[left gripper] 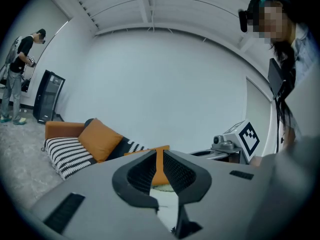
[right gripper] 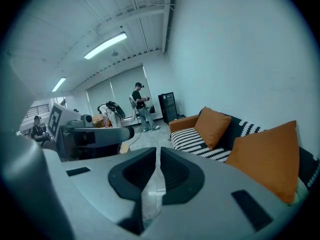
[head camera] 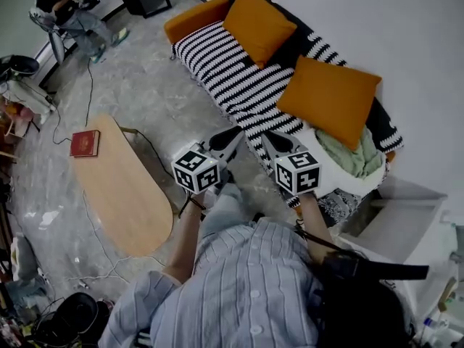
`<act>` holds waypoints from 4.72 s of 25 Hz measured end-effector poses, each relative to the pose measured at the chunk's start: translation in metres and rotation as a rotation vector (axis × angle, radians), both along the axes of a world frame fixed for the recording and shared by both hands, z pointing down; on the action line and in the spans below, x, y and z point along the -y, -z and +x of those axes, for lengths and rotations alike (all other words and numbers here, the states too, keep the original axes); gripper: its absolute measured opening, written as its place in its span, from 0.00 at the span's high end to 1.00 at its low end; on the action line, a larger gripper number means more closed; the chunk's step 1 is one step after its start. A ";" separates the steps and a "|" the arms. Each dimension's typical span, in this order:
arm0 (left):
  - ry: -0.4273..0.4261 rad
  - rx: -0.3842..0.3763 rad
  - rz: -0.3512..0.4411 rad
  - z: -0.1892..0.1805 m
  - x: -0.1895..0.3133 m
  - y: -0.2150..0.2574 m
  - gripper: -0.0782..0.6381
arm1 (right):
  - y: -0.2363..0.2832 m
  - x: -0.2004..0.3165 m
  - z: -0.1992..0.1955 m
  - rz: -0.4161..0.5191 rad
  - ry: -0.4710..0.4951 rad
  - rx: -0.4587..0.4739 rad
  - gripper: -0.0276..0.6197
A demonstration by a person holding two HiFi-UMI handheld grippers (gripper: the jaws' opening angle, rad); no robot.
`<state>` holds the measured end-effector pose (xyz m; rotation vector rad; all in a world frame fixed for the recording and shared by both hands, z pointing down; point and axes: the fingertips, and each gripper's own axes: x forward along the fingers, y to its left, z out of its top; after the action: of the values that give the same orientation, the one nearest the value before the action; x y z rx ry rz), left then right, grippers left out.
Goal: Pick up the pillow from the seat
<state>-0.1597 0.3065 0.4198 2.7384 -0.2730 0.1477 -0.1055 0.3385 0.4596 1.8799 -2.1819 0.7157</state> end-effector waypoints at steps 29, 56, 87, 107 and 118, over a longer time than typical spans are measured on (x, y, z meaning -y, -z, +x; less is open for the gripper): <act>-0.093 0.021 -0.059 -0.022 0.224 -0.013 0.84 | -0.006 0.228 -0.028 -0.044 -0.074 0.014 0.90; -0.044 0.001 -0.127 0.075 0.378 -0.031 0.84 | -0.023 0.375 0.092 -0.077 -0.077 0.023 0.90; -0.191 0.164 -0.120 0.227 0.449 -0.052 0.84 | -0.066 0.446 0.261 -0.125 -0.270 0.156 0.90; -0.431 0.190 -0.134 0.282 0.536 -0.065 0.84 | -0.061 0.486 0.325 -0.101 -0.576 0.180 0.90; -0.508 0.221 -0.105 0.311 0.627 -0.077 0.84 | -0.073 0.526 0.357 -0.122 -0.721 0.161 0.90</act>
<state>0.1508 -0.3209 0.4968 2.6276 0.3691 0.5831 0.2518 -0.1878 0.5322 2.6197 -1.4417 1.1087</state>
